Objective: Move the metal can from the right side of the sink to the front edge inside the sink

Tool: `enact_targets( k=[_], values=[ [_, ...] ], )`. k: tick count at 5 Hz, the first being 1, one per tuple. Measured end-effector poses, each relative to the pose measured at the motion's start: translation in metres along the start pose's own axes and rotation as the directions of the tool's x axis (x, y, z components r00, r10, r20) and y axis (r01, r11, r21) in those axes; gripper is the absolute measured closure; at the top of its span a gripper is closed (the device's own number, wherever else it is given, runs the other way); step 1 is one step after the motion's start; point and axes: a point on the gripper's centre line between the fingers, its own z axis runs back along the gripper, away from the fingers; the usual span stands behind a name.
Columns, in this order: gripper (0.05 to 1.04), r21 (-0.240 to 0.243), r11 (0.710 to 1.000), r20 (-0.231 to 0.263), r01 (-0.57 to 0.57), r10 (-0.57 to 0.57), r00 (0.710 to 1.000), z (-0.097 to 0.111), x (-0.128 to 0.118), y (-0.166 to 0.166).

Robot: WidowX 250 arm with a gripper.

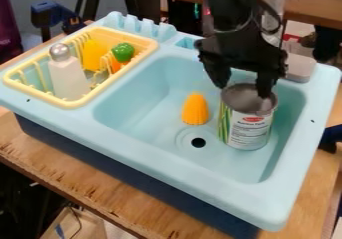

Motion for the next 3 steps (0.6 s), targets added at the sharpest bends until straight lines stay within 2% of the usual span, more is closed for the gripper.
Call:
enact_targets(
  k=[1,2,3],
  values=[
    [0.081,-0.01,0.993,0.024,-0.119,0.119,0.993,-0.0079,-0.0057,0.0013],
    [0.081,-0.046,0.985,0.035,-0.166,0.168,0.985,-0.0098,-0.0054,-0.0027],
    [0.081,-0.02,0.989,0.008,-0.147,0.147,0.989,-0.0086,-0.0086,0.0002]
  ],
)
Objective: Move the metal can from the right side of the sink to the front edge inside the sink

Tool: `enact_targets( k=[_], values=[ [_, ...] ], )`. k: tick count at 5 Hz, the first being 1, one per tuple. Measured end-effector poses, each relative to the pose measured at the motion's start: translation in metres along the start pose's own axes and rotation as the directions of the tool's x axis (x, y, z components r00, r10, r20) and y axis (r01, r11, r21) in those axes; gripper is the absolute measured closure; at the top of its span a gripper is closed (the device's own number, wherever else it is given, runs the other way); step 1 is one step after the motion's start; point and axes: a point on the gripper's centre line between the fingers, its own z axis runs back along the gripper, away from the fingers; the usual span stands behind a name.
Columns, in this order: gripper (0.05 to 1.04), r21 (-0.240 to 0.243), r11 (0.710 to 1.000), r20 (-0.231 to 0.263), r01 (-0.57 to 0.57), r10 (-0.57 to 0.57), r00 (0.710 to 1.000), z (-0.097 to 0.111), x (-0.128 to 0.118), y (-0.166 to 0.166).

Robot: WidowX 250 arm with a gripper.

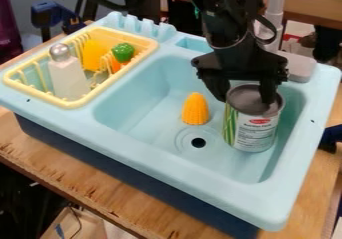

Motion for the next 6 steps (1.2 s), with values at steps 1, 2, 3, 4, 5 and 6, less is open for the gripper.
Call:
enact_targets(
  k=[1,2,3,4,5,6],
  values=[
    [0.081,0.025,0.994,-0.153,0.106,-0.101,0.983,0.007,-0.012,0.002],
    [0.081,0.133,0.972,-0.338,0.193,-0.139,0.931,0.016,-0.024,0.02],
    [0.081,0.181,0.961,-0.474,0.211,-0.102,0.874,0.028,-0.047,0.037],
    [0.081,0.195,0.966,-0.536,0.172,-0.042,0.843,0.042,-0.066,0.049],
    [0.081,0.168,0.974,-0.579,0.151,-0.027,0.815,0.049,-0.076,0.046],
    [0.081,0.141,0.983,-0.605,0.118,-0.009,0.796,0.067,-0.081,0.039]
  ],
)
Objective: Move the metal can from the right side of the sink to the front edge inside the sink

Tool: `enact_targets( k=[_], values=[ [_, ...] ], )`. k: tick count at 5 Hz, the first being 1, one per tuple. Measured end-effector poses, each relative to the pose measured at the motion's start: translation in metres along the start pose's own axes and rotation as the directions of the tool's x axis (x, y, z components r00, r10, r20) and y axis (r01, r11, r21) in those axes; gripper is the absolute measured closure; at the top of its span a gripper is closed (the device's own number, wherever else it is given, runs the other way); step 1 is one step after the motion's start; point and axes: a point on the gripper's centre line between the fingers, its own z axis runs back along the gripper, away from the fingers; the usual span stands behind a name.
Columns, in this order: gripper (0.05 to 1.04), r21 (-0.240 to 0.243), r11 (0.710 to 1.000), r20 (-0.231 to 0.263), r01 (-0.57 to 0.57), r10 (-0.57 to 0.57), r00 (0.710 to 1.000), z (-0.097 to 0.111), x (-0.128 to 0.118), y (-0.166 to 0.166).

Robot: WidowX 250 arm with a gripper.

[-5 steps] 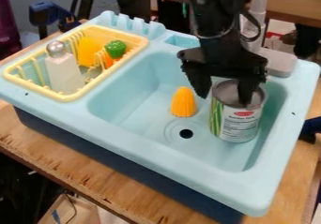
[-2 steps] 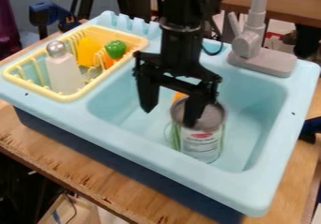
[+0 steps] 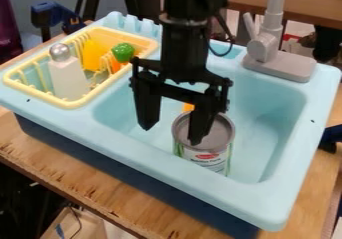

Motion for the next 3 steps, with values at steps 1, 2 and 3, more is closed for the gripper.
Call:
enact_targets(
  k=[1,2,3],
  values=[
    [0.081,0.009,0.999,0.03,0.037,-0.037,0.999,0.014,0.006,-0.001],
    [0.081,0.033,0.991,0.093,0.129,-0.132,0.987,0.043,0.018,0.0],
    [0.081,0.028,0.956,0.107,0.292,-0.294,0.95,0.052,0.016,0.008]
  ],
)
